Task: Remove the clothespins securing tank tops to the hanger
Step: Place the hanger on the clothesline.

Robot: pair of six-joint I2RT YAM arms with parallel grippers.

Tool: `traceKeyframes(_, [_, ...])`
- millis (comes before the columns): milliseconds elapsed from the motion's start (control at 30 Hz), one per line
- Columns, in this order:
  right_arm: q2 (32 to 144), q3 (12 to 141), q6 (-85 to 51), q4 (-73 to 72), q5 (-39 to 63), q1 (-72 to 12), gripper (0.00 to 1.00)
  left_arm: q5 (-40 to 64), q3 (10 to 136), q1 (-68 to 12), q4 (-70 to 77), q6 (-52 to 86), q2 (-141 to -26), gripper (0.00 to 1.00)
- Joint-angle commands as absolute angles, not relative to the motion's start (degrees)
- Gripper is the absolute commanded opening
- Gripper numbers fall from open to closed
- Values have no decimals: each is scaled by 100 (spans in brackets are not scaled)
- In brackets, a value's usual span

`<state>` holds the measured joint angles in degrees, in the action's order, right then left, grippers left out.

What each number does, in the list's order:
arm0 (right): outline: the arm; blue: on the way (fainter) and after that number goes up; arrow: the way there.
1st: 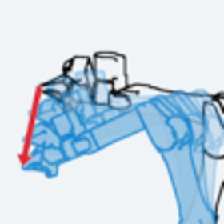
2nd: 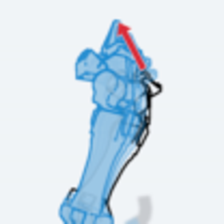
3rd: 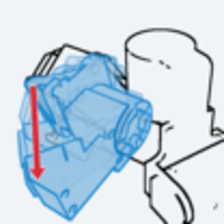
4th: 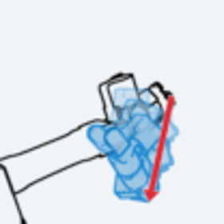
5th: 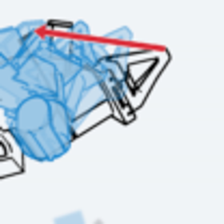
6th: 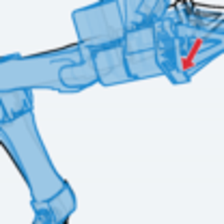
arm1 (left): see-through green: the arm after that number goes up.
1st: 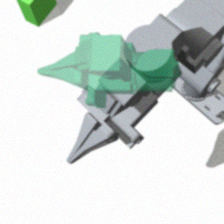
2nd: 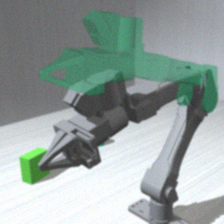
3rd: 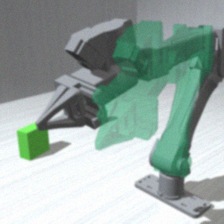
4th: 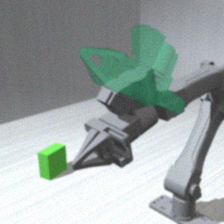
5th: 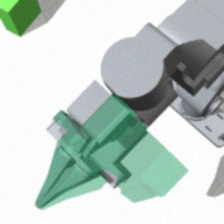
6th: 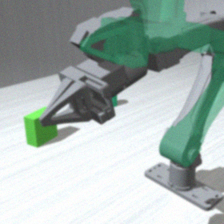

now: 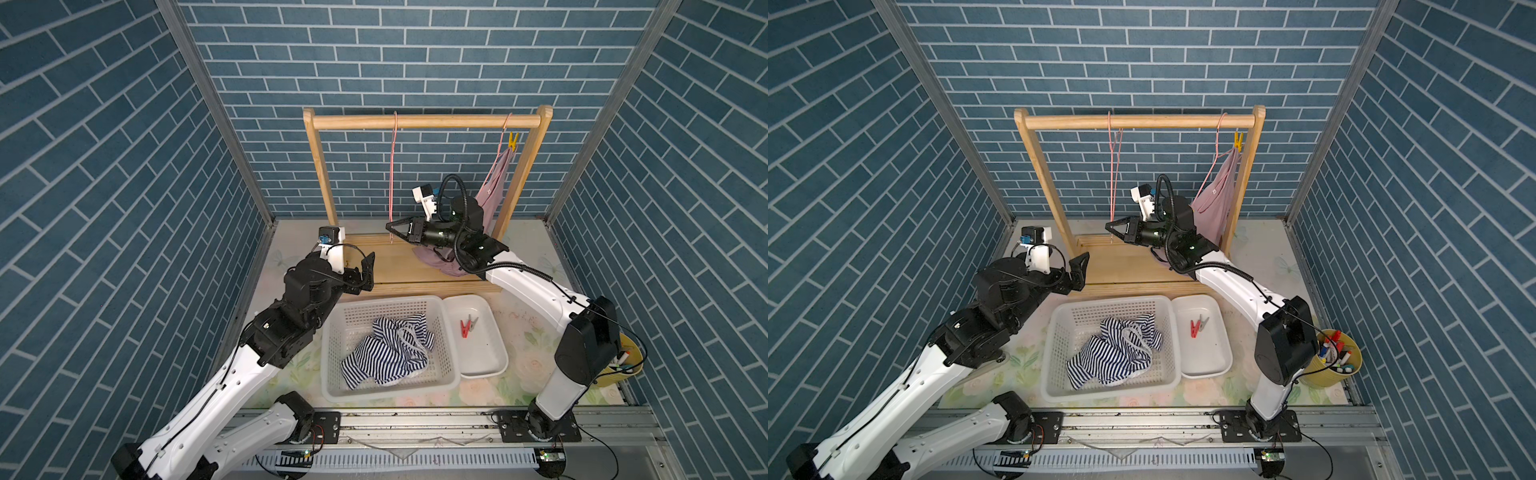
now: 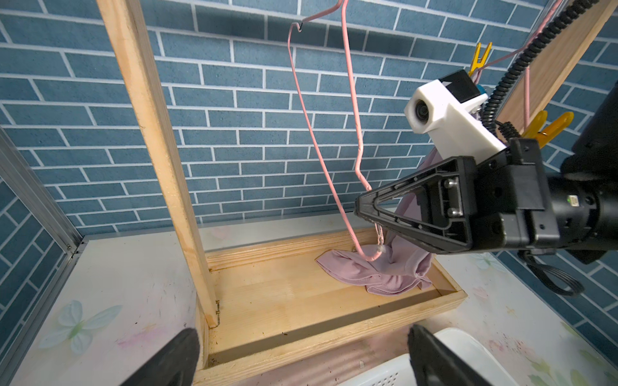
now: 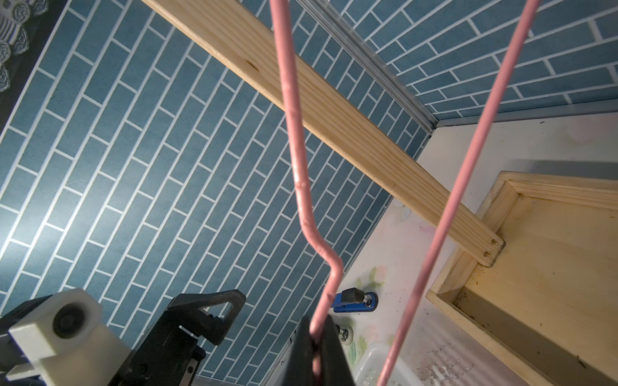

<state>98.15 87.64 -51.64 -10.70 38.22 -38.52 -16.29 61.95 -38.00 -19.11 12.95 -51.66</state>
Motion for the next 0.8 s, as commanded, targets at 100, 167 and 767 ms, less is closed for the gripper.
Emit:
traceKeyframes(100, [9228,8580,-4774,-657,3261,-4127,0,-1506,6113,-3772,-1850,1397,-5064,99])
traceKeyframes(167, [9099,8496,-4590,-548,3127,-4204,19,-1488,6102,-3771,-1840,1409,-5032,100])
traceKeyframes(767, [7033,7060,-2575,907,1082,-4702,65,-1152,6325,-3771,-1768,1229,-5032,99])
